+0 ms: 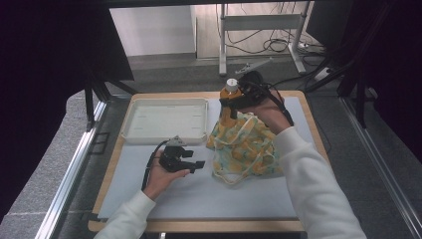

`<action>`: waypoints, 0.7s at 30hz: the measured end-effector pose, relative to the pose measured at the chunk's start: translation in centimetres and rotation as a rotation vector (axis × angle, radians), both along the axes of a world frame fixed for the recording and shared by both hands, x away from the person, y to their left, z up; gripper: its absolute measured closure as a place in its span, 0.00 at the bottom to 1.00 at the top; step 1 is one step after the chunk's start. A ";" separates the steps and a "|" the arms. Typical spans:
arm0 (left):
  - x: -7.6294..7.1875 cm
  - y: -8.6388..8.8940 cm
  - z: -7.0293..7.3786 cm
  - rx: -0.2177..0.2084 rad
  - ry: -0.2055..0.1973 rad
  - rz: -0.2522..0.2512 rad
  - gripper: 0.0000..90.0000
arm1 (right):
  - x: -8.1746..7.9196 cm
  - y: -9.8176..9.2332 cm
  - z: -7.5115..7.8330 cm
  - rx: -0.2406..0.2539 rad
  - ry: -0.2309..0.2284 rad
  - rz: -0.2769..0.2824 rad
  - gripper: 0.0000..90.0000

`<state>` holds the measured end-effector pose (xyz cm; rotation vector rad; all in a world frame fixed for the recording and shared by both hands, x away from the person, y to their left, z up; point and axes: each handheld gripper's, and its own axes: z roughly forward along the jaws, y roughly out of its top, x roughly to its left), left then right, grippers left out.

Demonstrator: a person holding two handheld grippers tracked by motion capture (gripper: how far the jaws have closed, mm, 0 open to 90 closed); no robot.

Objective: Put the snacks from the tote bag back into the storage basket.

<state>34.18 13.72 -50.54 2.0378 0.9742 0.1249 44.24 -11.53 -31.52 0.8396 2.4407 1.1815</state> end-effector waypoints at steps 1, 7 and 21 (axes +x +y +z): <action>0.0 0.0 0.0 0.002 0.001 -0.003 0.35 | 0.1 0.2 -0.1 0.001 0.001 0.001 0.33; 0.0 0.1 0.0 -0.006 0.003 0.002 0.35 | 0.2 1.0 -0.2 0.001 0.002 0.014 0.33; -0.1 0.1 0.2 -0.002 -0.006 0.002 0.35 | 1.0 2.8 -1.1 -0.008 0.012 0.027 0.33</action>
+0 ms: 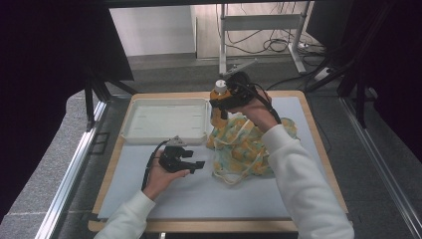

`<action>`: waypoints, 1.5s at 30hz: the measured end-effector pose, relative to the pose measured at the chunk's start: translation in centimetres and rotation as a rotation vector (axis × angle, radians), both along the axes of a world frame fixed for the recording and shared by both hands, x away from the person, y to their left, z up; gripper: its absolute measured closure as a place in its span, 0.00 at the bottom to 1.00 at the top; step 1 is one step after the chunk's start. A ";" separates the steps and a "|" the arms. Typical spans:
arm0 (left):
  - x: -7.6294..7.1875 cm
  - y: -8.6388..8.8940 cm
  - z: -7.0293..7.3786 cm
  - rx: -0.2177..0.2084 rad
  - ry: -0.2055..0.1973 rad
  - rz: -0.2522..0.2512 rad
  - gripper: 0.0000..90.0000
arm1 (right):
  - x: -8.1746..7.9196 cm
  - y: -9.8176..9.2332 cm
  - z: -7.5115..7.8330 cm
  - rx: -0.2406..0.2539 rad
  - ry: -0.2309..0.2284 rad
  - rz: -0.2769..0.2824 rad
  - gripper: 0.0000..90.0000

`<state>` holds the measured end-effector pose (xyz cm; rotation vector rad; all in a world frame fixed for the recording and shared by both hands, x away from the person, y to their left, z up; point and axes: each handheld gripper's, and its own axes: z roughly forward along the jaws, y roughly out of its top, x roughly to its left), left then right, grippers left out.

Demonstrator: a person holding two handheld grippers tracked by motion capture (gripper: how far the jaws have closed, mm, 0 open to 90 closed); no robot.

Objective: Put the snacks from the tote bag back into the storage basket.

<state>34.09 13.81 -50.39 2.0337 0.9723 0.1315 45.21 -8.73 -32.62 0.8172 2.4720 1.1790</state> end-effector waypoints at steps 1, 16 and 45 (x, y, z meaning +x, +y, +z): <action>0.0 0.0 0.0 0.000 0.001 0.001 0.35 | 0.1 0.1 -0.1 0.001 0.003 -0.002 0.33; 0.0 0.0 0.0 0.015 -0.001 -0.008 0.34 | 1.5 1.5 -1.2 -0.007 0.017 -0.020 0.33; -0.1 0.2 0.0 0.018 -0.003 -0.012 0.34 | 3.8 6.2 -4.9 -0.028 0.065 0.007 0.33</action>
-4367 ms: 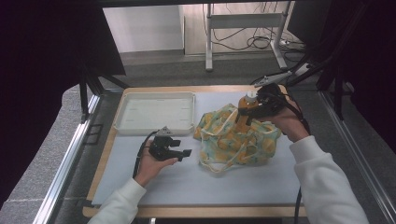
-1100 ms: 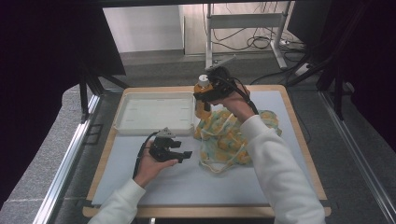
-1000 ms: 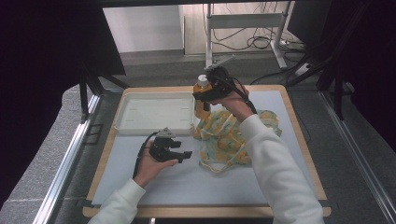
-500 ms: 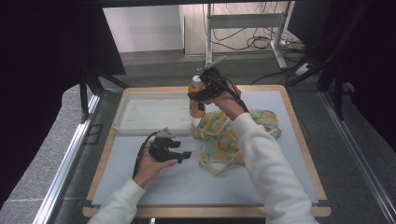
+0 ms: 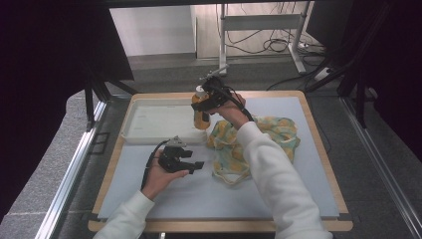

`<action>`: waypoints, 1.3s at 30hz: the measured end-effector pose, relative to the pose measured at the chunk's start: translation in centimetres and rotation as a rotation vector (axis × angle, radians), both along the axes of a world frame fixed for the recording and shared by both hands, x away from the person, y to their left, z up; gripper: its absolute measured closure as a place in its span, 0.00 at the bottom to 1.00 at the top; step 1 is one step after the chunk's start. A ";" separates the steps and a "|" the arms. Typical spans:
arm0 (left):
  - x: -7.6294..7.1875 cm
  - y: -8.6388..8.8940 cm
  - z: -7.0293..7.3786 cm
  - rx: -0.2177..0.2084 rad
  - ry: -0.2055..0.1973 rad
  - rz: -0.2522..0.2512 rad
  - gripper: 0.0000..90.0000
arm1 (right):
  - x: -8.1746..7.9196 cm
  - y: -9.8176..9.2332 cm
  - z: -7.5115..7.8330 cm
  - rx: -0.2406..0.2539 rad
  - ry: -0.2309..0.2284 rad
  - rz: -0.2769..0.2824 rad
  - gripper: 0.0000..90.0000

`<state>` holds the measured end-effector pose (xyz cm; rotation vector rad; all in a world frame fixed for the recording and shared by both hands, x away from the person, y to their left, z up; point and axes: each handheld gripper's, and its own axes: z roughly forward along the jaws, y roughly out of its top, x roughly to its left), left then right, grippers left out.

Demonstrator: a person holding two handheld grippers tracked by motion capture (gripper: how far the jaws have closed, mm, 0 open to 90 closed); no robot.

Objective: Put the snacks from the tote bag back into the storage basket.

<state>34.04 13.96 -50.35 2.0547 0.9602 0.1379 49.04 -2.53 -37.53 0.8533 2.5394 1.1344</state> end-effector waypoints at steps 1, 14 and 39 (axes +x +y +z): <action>0.0 0.0 0.0 0.000 -0.001 -0.001 0.34 | 0.1 0.2 -0.1 0.001 0.001 0.004 0.33; 0.0 0.0 0.1 0.000 0.001 -0.005 0.34 | 0.2 1.9 -1.4 -0.001 0.015 0.022 0.33; 0.1 -0.1 -0.1 0.016 0.020 -0.027 0.33 | 0.9 4.0 -5.1 -0.089 0.051 0.042 0.33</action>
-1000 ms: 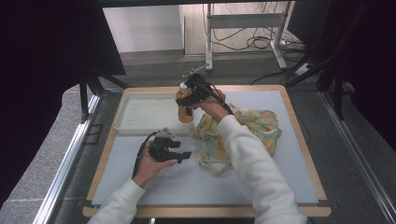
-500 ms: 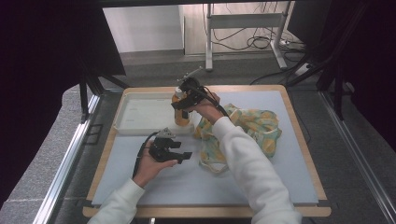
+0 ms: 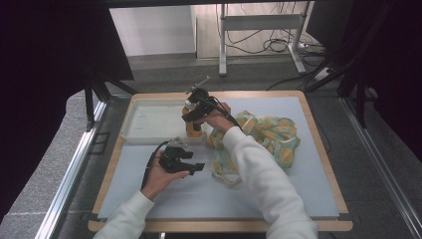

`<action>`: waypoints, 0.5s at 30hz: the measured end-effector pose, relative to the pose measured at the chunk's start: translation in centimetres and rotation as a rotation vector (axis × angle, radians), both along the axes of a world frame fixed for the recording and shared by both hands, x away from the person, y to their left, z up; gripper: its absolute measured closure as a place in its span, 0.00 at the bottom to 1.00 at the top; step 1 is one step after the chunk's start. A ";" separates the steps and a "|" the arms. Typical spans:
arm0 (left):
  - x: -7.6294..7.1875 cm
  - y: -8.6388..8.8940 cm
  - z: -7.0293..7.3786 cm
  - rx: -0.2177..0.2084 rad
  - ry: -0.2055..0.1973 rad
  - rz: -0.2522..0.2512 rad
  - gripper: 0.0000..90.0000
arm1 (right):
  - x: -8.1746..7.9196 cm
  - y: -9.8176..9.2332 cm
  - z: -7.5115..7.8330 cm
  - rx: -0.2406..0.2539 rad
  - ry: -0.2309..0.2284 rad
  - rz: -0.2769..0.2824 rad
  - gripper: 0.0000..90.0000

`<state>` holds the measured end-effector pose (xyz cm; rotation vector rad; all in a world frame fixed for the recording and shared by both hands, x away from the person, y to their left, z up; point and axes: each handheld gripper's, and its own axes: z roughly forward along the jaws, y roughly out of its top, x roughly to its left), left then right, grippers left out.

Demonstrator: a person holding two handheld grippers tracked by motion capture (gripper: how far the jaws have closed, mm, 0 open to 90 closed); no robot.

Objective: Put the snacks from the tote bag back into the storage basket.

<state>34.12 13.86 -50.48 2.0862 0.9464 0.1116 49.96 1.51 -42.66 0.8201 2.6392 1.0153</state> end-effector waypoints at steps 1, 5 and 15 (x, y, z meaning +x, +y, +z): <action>0.0 0.0 0.0 -0.001 0.001 0.001 0.33 | 0.0 0.0 -0.1 -0.001 0.006 -0.003 0.33; 0.0 0.0 -0.1 0.001 0.005 -0.002 0.33 | 0.1 -0.1 -0.5 -0.014 0.009 -0.013 0.33; 0.0 -0.1 -0.1 0.008 0.004 -0.008 0.32 | -0.5 -0.6 0.4 0.010 -0.015 -0.035 0.22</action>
